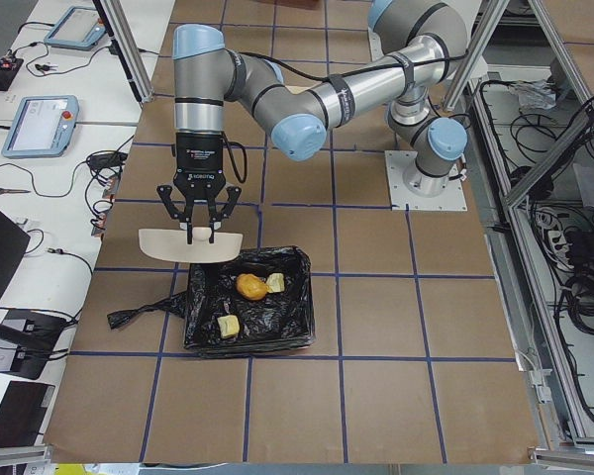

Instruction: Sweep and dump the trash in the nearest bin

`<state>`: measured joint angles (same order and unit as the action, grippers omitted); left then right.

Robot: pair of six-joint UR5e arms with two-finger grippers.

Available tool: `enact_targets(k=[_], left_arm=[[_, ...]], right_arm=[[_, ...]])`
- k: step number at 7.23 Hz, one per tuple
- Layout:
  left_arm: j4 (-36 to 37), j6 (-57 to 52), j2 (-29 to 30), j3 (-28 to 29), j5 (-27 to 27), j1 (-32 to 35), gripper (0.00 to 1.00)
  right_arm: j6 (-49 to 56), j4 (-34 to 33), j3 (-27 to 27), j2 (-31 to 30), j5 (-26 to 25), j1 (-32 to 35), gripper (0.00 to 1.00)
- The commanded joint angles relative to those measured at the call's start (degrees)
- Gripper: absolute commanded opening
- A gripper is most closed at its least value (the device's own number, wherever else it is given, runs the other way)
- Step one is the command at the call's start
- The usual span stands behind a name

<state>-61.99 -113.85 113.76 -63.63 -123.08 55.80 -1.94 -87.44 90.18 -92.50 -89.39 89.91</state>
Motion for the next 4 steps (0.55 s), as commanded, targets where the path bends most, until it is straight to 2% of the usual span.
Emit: enact_targets(k=[1, 2, 4], left_arm=[[-8.11, 9.84, -0.03, 0.08, 5.19, 2.89, 0.00], [-11.19, 14.92, -0.12, 0.17, 8.43, 5.00, 0.00], [-17.08, 25.56, -0.38, -0.09, 9.87, 10.44, 0.00]], right_arm=[[0.09, 0.25, -0.61, 0.12, 0.10, 0.00, 1.00], [0.09, 0.25, -0.53, 0.12, 0.10, 0.00, 1.00], [0.00, 0.25, -0.44, 0.12, 0.10, 0.26, 1.00]])
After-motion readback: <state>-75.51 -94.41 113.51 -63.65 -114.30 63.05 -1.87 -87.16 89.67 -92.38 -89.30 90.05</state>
